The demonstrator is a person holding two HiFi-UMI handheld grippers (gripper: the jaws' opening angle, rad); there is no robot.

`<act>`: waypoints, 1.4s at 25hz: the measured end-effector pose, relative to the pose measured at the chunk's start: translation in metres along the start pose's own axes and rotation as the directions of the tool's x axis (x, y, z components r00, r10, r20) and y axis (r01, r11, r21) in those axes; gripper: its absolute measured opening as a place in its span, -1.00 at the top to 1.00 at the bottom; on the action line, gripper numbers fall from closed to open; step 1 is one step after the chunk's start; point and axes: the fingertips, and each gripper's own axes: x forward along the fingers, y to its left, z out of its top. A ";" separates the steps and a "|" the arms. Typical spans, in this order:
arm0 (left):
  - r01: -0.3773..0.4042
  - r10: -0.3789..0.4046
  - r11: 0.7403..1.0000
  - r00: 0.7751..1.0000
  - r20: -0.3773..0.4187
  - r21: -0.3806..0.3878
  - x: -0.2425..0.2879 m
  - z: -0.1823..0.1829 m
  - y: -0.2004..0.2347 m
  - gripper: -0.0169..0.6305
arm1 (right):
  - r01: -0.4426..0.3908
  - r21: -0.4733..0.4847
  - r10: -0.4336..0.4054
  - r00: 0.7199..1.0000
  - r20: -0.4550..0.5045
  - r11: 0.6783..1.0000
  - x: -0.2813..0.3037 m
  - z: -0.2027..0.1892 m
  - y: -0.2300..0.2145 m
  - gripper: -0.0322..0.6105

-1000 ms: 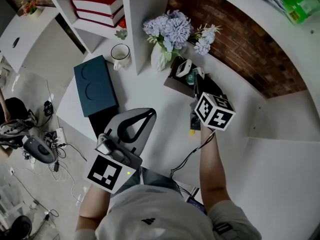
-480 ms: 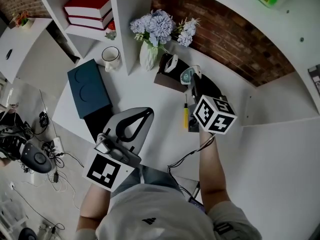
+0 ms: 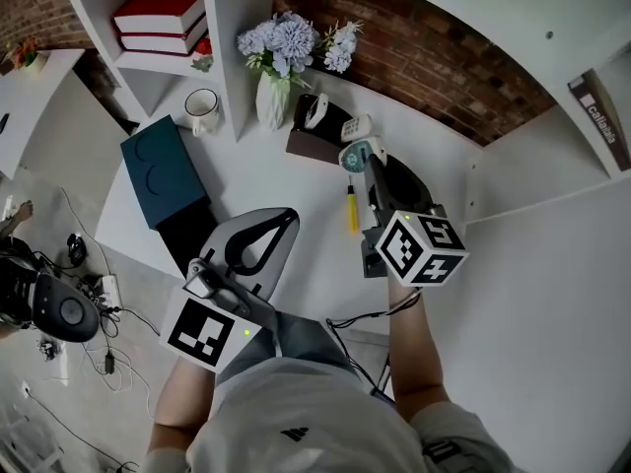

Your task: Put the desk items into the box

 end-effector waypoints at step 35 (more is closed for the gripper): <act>-0.226 0.226 0.974 0.973 0.043 -0.002 -0.142 0.009 0.018 0.91 | -0.282 -0.045 0.282 0.959 -0.009 0.958 -0.036 -0.019 0.175 0.62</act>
